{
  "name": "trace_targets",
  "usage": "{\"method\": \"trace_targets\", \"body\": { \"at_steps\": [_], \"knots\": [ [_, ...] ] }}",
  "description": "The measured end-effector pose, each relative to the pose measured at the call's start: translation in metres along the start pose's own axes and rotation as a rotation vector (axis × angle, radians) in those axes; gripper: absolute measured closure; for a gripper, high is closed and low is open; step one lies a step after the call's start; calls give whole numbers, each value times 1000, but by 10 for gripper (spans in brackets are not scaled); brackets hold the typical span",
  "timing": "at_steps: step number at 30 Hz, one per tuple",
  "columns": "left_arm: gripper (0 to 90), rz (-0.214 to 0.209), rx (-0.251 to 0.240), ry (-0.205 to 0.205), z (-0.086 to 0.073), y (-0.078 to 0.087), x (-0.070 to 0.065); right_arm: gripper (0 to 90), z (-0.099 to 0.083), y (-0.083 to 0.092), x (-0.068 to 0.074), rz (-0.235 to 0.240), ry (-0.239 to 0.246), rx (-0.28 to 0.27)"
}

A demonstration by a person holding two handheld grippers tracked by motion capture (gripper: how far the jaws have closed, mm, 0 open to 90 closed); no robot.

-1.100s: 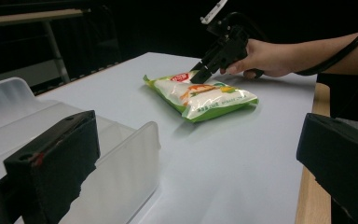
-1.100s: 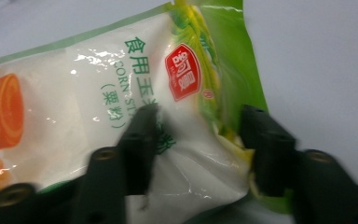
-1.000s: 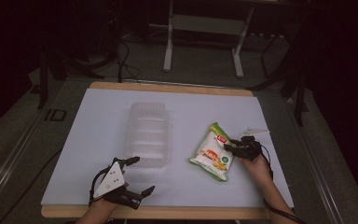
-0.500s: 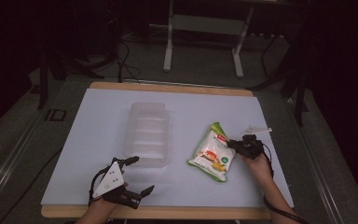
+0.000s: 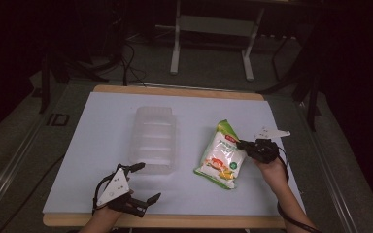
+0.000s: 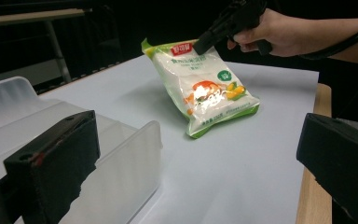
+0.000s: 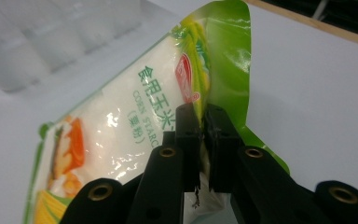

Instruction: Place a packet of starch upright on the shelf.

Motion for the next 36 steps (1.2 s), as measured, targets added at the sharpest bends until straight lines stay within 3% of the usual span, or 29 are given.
{"method": "trace_targets", "body": {
  "at_steps": [8,13,22,30,36],
  "knots": [
    [0,2,3,0,0,0,0,856,12,13,14,19,32,-54],
    [0,1,3,1,0,-1,0,856,18,25,29,21,69,-95],
    [0,-4,-7,-6,0,0,0,860,36,43,55,66,116,-164],
    [0,-16,-24,-21,0,0,-1,862,52,54,71,108,157,-230],
    [0,-2,-9,2,3,-1,0,862,69,66,75,120,187,-281]
  ]
}}
Point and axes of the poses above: each handheld gripper's, and its own axes: y roughly backward along the jaws, z roughly out of its top, x roughly to its left, the point moved 3 cm from there along -y, roughly forward along the jaws, and after that the axes turned 6 degrees about y, right-handed, at the moved point
